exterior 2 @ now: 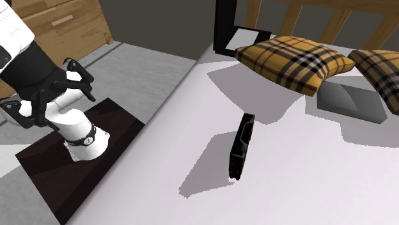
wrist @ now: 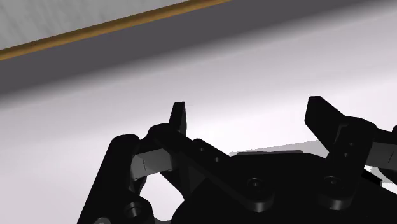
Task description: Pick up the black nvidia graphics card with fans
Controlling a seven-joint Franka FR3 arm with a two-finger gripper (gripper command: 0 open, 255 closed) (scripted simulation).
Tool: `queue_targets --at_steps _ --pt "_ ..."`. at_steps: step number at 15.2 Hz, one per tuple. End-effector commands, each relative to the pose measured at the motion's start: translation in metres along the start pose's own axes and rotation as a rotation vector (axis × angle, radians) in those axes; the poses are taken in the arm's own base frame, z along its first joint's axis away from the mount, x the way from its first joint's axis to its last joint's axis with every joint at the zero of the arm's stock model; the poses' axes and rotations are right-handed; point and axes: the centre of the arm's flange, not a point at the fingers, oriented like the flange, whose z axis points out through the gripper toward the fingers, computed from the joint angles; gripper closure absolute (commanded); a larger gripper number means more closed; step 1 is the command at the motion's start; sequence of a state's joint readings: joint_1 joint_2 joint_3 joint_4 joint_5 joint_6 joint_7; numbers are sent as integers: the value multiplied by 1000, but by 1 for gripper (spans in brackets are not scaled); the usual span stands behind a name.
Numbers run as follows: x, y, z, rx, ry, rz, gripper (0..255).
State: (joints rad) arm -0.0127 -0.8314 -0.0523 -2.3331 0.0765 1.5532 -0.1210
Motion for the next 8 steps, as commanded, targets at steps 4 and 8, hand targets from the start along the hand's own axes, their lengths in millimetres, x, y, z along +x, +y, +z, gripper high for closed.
queue_targets --at_steps 4,8 --pt "6 -39 14 -19 25 107 0" --pt "20 -89 33 -44 59 251 0"
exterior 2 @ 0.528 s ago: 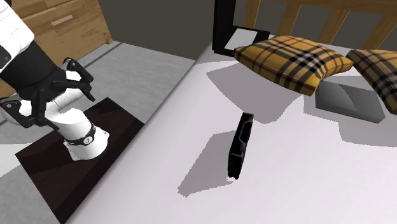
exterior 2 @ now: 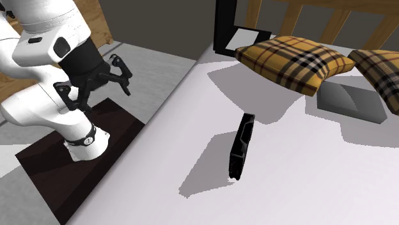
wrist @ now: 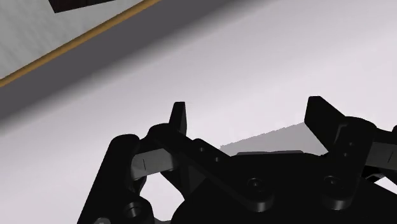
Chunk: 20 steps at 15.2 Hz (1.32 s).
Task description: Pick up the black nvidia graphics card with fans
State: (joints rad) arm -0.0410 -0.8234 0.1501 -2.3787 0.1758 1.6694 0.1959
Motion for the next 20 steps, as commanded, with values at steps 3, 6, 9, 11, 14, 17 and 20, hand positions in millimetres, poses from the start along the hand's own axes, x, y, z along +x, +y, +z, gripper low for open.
queue_targets --at_steps 3,6,9,11,14,17,20 --pt "9 -50 20 -24 34 150 0" --pt "21 -88 35 -43 60 258 0" --pt "37 -123 49 -62 85 365 0" --pt "50 -146 59 -75 101 437 0" --pt "73 -177 74 -94 126 544 0" --pt "100 -206 89 -113 152 652 0" --pt "130 -231 104 -132 177 759 0"
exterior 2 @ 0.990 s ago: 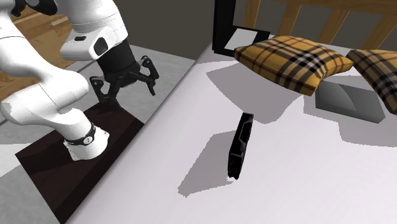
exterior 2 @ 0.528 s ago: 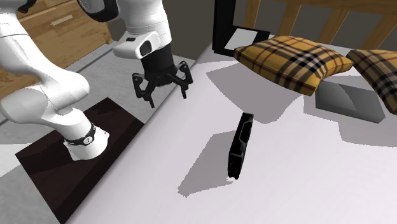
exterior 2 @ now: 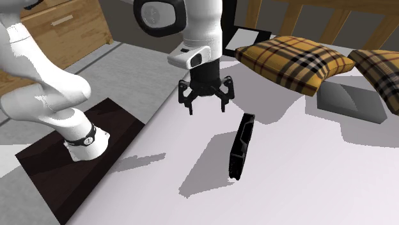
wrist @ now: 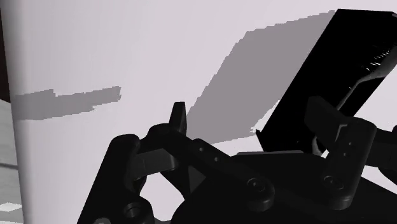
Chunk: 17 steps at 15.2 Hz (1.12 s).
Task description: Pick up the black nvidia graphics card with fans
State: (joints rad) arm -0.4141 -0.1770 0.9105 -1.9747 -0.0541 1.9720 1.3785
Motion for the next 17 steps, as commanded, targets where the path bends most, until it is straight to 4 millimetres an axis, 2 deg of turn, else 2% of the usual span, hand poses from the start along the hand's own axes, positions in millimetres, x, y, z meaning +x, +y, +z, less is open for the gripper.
queue_targets --at_steps 1,8,9,17 --pt "1 -26 5 -8 19 83 0" --pt "30 -113 39 -53 77 334 0" --pt "33 -119 41 -56 82 354 0" --pt "25 -117 80 -56 82 354 0"
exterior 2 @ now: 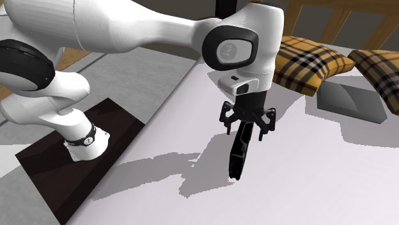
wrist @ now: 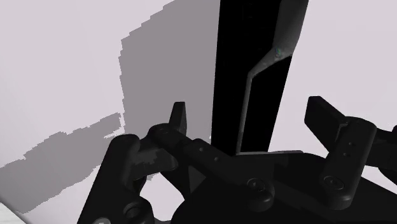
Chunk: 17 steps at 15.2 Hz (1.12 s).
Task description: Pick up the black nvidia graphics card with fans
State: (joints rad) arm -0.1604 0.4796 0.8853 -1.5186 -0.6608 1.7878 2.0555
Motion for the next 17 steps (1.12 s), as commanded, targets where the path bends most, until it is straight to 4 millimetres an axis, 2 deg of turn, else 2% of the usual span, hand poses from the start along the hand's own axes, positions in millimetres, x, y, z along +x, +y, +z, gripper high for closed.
queue_targets --at_steps 1,2,11,17 --pt "-1 0 4 0 0 0 0" --pt "0 0 4 0 0 0 255" --pt "-1 0 4 0 0 0 255" --pt "8 -3 -27 0 0 0 255"
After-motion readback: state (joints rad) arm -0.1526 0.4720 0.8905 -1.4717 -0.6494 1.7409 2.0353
